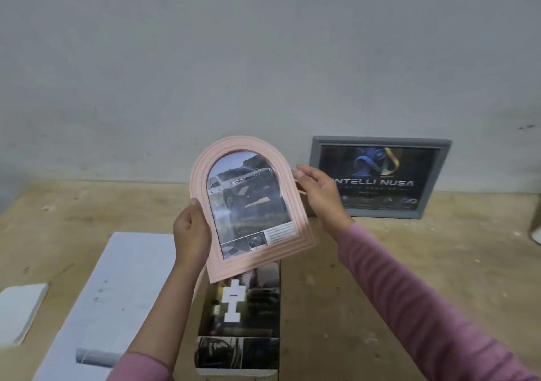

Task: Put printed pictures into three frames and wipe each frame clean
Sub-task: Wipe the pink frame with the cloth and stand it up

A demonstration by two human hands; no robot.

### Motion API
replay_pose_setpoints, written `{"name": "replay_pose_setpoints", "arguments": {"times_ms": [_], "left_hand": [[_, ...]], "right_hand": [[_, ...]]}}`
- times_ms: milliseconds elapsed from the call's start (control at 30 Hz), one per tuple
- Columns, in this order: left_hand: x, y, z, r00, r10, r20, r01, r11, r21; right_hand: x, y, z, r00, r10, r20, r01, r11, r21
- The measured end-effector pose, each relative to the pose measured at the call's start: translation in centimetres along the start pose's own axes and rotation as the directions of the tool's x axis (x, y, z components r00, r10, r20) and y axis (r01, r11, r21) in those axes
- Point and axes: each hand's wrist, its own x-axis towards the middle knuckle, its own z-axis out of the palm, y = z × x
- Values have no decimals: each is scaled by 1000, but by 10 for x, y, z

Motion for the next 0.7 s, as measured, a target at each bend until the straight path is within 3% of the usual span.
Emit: {"name": "replay_pose_setpoints", "arguments": {"times_ms": [100, 367, 700], "left_hand": [[-14, 19, 35, 997, 50, 61, -48, 998, -28], [-77, 70, 152, 947, 246, 209, -245, 969, -28], [-140, 99, 324, 825, 169, 539, -279, 952, 128]], "right_hand": [[-9, -14, -41, 992, -53, -115, 49, 998, -40], [-29, -46, -182, 955, -180, -237, 136, 973, -189], [-29, -63, -374, 904, -127, -409, 55, 982, -182]]}}
